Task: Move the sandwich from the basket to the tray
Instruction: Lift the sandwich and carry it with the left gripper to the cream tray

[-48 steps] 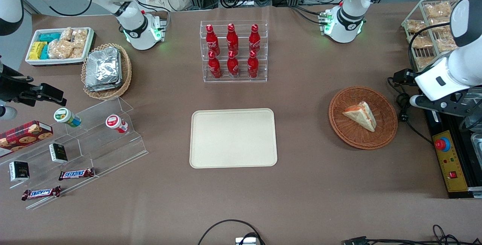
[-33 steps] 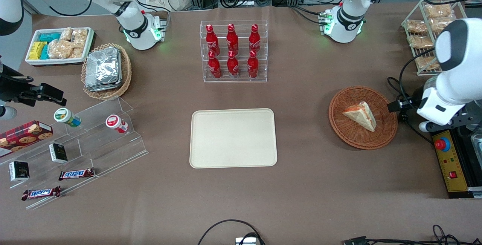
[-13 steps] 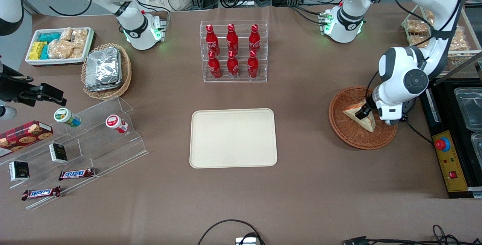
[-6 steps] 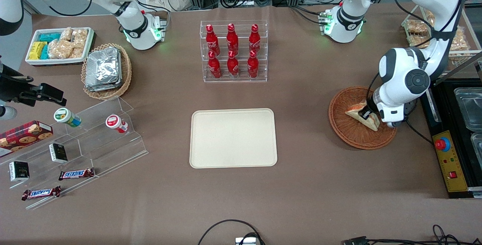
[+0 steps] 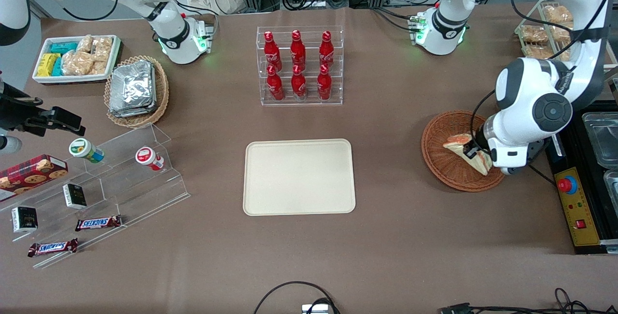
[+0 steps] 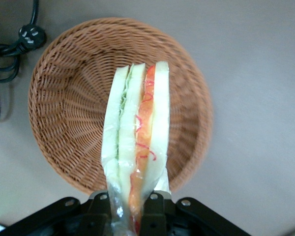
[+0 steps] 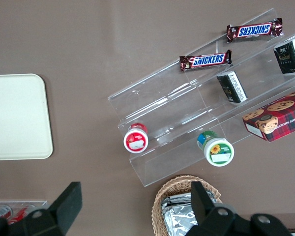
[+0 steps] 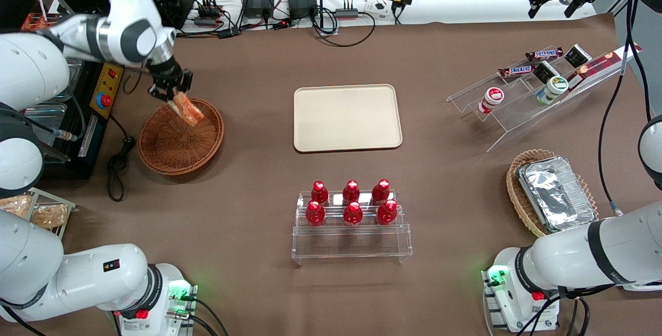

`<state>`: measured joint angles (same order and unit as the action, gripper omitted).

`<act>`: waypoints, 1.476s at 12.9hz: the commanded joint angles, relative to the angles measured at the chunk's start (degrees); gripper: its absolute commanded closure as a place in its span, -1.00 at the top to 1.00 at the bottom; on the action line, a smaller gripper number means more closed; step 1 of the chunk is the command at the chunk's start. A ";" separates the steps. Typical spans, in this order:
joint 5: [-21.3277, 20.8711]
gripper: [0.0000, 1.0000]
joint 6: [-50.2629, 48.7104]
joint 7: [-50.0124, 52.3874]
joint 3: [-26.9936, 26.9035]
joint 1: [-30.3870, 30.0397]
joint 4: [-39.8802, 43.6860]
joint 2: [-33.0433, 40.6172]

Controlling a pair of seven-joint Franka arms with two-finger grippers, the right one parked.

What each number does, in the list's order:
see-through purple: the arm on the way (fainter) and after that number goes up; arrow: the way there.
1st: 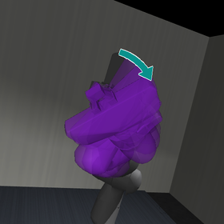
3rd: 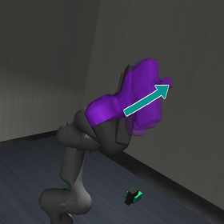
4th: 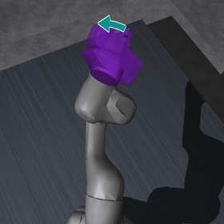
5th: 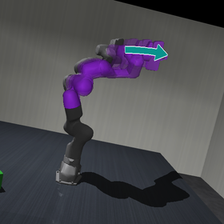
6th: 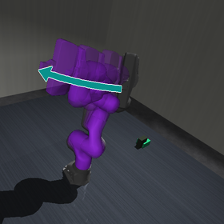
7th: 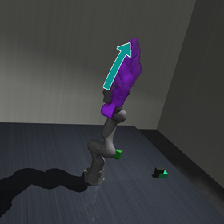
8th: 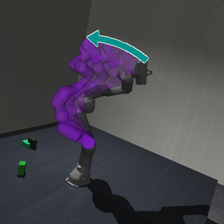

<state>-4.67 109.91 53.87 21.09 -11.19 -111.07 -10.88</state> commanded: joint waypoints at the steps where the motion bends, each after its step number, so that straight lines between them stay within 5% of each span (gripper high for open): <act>1: -0.08 -1.00 -10.38 0.09 0.09 7.56 14.61 -6.68; 8: -0.52 -0.91 -8.41 -11.40 -0.08 28.75 39.59 -30.31; 14: -4.47 -0.92 0.83 -12.82 -0.35 33.78 39.54 -38.60; 15: -4.38 -0.66 0.92 -12.74 -0.35 33.78 39.36 -38.69; 16: -4.12 -0.11 0.92 -12.48 -0.35 33.78 39.36 -39.04; 17: -4.29 0.82 0.92 -11.86 -0.35 33.78 39.36 -39.22; 19: -4.30 1.00 0.31 -11.07 -0.35 33.78 39.36 -39.05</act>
<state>-8.19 111.74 41.93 21.23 21.86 -73.38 -49.64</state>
